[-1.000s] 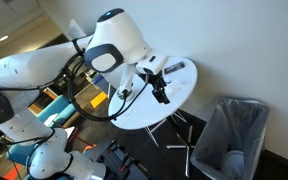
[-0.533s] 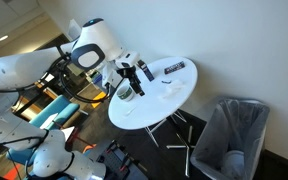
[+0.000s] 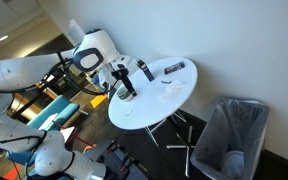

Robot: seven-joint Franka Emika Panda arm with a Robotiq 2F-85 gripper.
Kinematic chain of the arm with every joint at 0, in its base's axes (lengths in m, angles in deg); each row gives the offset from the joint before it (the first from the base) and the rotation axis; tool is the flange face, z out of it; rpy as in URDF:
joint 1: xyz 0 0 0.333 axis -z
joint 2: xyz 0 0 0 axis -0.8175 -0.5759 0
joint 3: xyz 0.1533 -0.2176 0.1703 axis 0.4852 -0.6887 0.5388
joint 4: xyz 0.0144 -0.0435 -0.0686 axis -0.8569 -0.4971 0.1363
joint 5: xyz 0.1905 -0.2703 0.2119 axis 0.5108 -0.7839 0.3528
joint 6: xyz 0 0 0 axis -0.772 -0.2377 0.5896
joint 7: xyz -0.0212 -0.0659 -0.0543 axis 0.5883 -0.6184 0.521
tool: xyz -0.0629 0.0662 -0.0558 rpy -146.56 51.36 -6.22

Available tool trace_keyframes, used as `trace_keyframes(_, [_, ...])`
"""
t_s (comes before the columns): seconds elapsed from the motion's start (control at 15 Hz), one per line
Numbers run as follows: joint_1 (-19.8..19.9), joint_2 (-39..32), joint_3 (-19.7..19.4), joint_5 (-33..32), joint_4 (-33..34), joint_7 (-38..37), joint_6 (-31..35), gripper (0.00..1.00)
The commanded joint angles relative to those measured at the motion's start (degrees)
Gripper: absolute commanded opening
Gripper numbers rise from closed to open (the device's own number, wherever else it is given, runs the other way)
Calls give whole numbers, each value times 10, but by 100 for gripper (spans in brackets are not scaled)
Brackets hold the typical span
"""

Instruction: Pour the contents in the clear cup into the white and green mug

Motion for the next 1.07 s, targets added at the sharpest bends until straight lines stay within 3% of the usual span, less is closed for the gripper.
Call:
trace_keyframes(0.0, [-4, -9, -5, -3, 0, -8, 23, 100])
trace_keyframes(0.47, [-36, -90, 15, 100, 10, 11, 69, 100])
trace_keyframes(1.0, [-56, -184, 40, 56, 79, -32, -23, 100])
